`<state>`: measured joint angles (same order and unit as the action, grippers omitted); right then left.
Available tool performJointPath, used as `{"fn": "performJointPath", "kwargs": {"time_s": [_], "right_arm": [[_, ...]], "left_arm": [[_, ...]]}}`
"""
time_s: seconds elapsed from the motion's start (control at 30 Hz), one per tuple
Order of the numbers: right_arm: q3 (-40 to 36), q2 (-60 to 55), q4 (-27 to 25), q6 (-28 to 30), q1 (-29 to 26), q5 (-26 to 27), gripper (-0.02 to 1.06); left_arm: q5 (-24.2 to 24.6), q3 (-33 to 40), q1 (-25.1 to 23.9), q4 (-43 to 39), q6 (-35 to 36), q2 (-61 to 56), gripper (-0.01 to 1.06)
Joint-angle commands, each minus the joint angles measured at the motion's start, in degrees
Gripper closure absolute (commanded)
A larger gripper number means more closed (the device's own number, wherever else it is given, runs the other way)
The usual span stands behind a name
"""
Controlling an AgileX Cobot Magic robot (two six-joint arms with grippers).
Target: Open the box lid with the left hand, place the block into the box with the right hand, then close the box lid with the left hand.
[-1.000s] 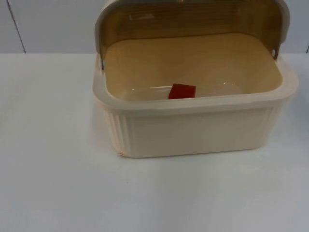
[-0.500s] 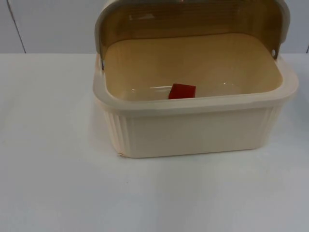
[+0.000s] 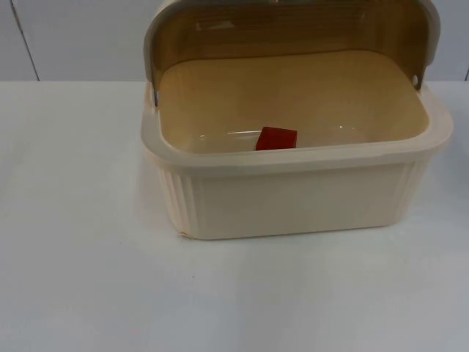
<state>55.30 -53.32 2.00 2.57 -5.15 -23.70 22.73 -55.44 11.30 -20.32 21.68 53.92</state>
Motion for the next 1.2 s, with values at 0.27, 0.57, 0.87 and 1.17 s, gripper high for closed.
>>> {"fn": "performJointPath", "kwargs": {"time_s": [0.27,0.57,0.87,1.17], "right_arm": [[0.29,0.36,0.79,-0.19,-0.27,1.04,0.0],[0.29,0.36,0.79,-0.19,-0.27,1.04,0.0],[0.29,0.36,0.81,1.11,-0.27,1.01,0.0],[0.29,0.36,0.81,1.11,-0.27,1.01,0.0]], "left_arm": [[-6.55,0.27,0.16,1.03,0.46,3.99,0.66],[-18.84,-3.67,0.93,-0.18,-0.94,15.15,1.05],[-9.51,-21.52,8.15,-0.18,-11.88,30.05,1.05],[-8.77,-27.9,15.23,-0.32,-34.74,39.08,1.05]]}}
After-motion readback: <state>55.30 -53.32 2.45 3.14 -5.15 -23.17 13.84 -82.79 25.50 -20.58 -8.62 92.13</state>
